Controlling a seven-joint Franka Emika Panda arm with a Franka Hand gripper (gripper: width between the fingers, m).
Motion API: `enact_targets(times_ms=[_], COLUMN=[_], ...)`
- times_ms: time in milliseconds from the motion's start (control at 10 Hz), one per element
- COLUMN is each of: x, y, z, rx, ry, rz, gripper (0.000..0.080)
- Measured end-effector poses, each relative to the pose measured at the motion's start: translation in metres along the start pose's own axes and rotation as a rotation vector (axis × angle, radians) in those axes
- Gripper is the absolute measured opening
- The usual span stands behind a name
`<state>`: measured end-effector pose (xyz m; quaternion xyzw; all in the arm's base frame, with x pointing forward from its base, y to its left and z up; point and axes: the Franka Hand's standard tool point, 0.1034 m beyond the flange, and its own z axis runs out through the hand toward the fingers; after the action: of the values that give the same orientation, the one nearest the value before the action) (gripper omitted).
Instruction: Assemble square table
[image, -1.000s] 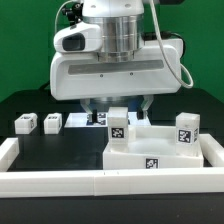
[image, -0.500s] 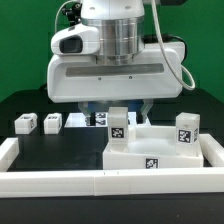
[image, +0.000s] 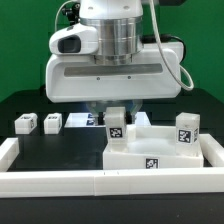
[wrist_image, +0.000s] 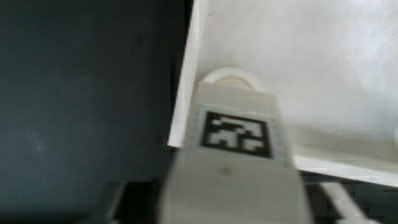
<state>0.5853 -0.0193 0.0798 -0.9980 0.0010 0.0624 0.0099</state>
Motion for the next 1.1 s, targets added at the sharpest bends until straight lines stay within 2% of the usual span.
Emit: enact_targets(times_ms=[200, 500, 900, 1100], x=[-0.0013, -0.0007, -0.0007, 0.0], y=[-0.0055, -0.0045, -0.0055, -0.0092], z=[0.0016, 0.0016, 0.0019, 0.002], rx=[-0.003, -0.001, 0.005, 0.009], ry=[0.014, 0.014, 0.014, 0.042], rz=[-0.008, 0.012, 0.254, 0.482], gripper=[0.029, 0.029, 0.029, 0.029])
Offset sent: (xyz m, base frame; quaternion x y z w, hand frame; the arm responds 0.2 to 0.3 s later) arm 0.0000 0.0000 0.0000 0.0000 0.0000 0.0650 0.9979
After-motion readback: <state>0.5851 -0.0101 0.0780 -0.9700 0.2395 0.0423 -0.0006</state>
